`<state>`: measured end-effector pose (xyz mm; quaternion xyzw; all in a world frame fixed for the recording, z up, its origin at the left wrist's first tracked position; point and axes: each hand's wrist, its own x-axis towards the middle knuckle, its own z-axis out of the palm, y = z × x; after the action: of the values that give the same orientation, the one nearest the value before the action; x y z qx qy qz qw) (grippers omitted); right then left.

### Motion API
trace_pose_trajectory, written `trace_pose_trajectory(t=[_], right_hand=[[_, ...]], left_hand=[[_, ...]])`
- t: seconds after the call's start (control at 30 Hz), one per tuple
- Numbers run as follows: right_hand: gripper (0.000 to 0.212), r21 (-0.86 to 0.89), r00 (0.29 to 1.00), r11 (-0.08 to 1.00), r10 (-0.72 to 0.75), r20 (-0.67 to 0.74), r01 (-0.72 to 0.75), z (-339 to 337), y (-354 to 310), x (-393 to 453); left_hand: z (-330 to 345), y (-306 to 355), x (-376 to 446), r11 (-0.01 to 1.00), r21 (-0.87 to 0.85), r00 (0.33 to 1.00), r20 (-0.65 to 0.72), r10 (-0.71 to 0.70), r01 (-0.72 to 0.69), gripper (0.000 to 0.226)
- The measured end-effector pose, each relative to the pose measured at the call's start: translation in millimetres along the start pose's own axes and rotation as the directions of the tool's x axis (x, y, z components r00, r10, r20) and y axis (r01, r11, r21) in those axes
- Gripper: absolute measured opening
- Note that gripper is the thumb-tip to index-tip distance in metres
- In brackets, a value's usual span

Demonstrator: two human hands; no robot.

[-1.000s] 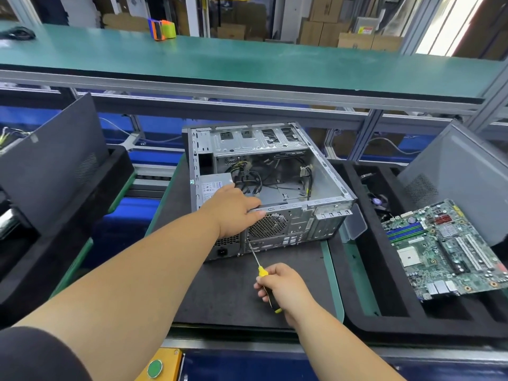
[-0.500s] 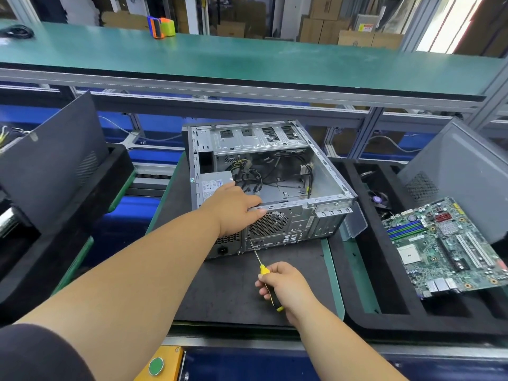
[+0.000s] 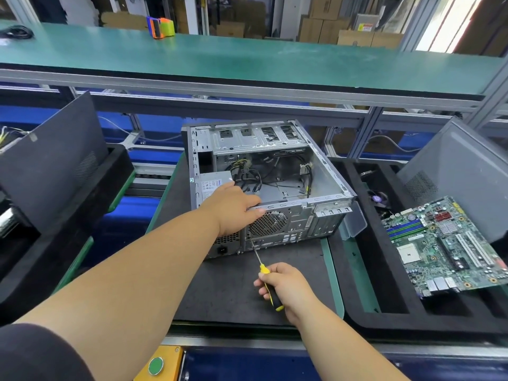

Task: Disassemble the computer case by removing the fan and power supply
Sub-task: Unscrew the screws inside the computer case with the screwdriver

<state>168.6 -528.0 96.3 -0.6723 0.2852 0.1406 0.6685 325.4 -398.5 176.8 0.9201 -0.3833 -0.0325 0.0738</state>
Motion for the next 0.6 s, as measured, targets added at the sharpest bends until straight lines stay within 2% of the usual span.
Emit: trace_pose_trajectory(t=[0.17, 0.3, 0.4, 0.6], right_hand=[[0.005, 0.001, 1.000, 1.000, -0.002, 0.007, 0.002, 2.0, 1.5, 1.3], [0.006, -0.008, 1.000, 1.000, 0.010, -0.001, -0.010, 1.6, 1.7, 2.1], [0.006, 0.009, 1.000, 1.000, 0.006, 0.006, -0.006, 2.6, 1.5, 1.5], [0.010, 0.019, 0.996, 0.999, -0.032, -0.087, 0.034, 6.7, 6.4, 1.9]], left_hand=[[1.9, -0.6, 2.5, 1.000, -0.012, 1.000, 0.007, -0.004, 0.004, 0.031], [3.1, -1.3, 2.4, 0.999, -0.026, 1.000, -0.023, 0.018, -0.018, 0.023], [2.2, -0.9, 2.9, 1.000, -0.014, 1.000, -0.019, 0.017, -0.017, 0.030], [1.3, -0.2, 2.8, 0.999, 0.018, 0.999, -0.026, 0.028, -0.028, 0.038]])
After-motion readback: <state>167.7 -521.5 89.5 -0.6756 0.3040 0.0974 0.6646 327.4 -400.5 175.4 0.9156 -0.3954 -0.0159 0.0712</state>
